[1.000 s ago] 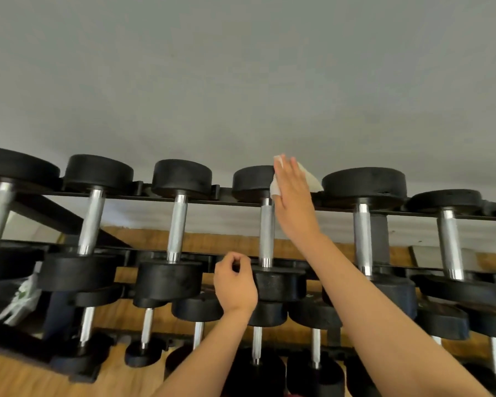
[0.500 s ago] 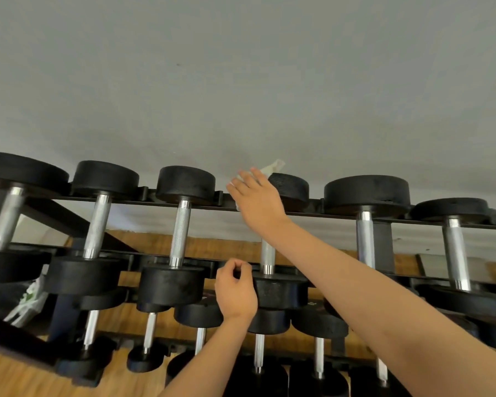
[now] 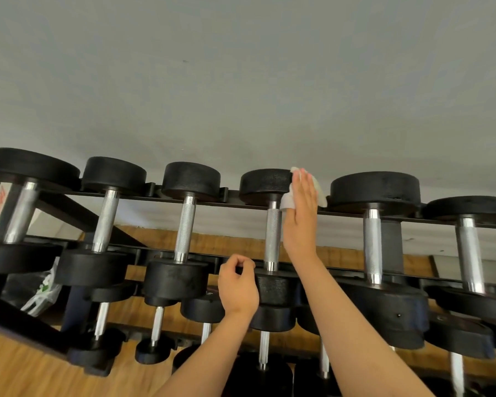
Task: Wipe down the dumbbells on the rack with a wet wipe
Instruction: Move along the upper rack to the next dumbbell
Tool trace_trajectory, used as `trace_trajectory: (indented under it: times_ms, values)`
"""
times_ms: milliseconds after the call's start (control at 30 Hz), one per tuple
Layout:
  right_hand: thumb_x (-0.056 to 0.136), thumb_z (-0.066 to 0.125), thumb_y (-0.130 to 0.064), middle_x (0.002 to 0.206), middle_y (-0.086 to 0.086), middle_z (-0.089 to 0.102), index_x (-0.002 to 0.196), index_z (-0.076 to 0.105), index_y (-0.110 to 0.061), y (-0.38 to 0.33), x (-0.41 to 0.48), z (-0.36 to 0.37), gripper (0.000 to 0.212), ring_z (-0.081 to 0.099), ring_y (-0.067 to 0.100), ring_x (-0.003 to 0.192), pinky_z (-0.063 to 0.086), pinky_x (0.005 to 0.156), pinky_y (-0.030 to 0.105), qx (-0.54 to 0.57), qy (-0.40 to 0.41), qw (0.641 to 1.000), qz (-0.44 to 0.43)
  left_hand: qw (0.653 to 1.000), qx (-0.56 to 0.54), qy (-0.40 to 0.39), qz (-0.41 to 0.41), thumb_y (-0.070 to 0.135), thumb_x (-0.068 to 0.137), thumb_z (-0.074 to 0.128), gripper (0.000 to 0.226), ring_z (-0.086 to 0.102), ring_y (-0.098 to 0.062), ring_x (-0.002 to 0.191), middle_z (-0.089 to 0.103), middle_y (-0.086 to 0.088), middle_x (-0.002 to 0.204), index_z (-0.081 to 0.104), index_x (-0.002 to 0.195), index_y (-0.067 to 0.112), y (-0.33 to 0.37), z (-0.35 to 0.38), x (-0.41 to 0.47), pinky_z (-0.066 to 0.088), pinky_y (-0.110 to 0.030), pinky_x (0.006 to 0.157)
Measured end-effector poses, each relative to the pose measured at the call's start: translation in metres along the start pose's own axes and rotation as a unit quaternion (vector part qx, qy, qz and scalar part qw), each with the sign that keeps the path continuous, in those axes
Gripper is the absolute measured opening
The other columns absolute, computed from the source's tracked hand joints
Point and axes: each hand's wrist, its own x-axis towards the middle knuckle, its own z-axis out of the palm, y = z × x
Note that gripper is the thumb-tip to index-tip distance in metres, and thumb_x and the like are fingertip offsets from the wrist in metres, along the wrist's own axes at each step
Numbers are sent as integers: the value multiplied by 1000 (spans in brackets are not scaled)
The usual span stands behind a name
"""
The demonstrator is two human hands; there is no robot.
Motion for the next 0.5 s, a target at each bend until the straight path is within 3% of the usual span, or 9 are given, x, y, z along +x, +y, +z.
trace_trajectory:
  times_ms: [100, 167, 233, 300, 400, 500]
  values:
    - [102, 29, -3, 160, -6, 21, 151, 27, -30, 0, 7, -10, 56, 17, 8, 148, 14, 122, 30, 134, 26, 978, 155, 1000, -4, -7, 2, 18, 91, 53, 18, 58, -23, 84, 62, -6, 84, 58, 74, 14, 1, -1, -1, 49, -40, 79]
    - [106, 34, -25, 155, 1, 33, 150, 33, -32, 1, 14, -22, 44, 30, 20, 143, 24, 115, 32, 133, 7, 947, 291, 1000, -6, -8, 3, 20, 90, 52, 18, 58, -23, 84, 62, -7, 86, 58, 74, 15, 1, -1, -1, 49, -38, 79]
    - [104, 40, -36, 149, 5, 41, 147, 40, -28, 7, 15, -33, 44, 38, 25, 136, 29, 108, 35, 156, -36, 919, 362, 1000, -8, -9, 1, 20, 90, 52, 18, 58, -23, 84, 62, -7, 87, 58, 74, 15, 0, -1, -1, 47, -35, 77]
    - [103, 44, -34, 145, 4, 45, 143, 47, -27, 9, 9, -40, 41, 42, 24, 131, 31, 100, 33, 170, -50, 916, 360, 1000, -12, -12, -1, 18, 91, 52, 18, 58, -21, 83, 62, -7, 85, 59, 74, 14, 0, -1, -1, 46, -32, 75]
    - [101, 48, -35, 137, 0, 49, 139, 51, -28, 2, -8, -45, 39, 43, 19, 124, 32, 101, 34, 207, -31, 898, 388, 1000, -10, -14, 0, 17, 93, 53, 19, 58, -18, 83, 62, -5, 85, 59, 75, 14, 1, -1, -1, 44, -29, 73]
    - [103, 44, -21, 135, -1, 48, 139, 48, -29, -3, -30, -42, 37, 46, 18, 121, 41, 85, 27, 197, -30, 910, 363, 1000, -2, -20, -2, 19, 93, 52, 19, 58, -16, 85, 62, -5, 89, 58, 75, 17, -1, -1, -1, 43, -27, 74]
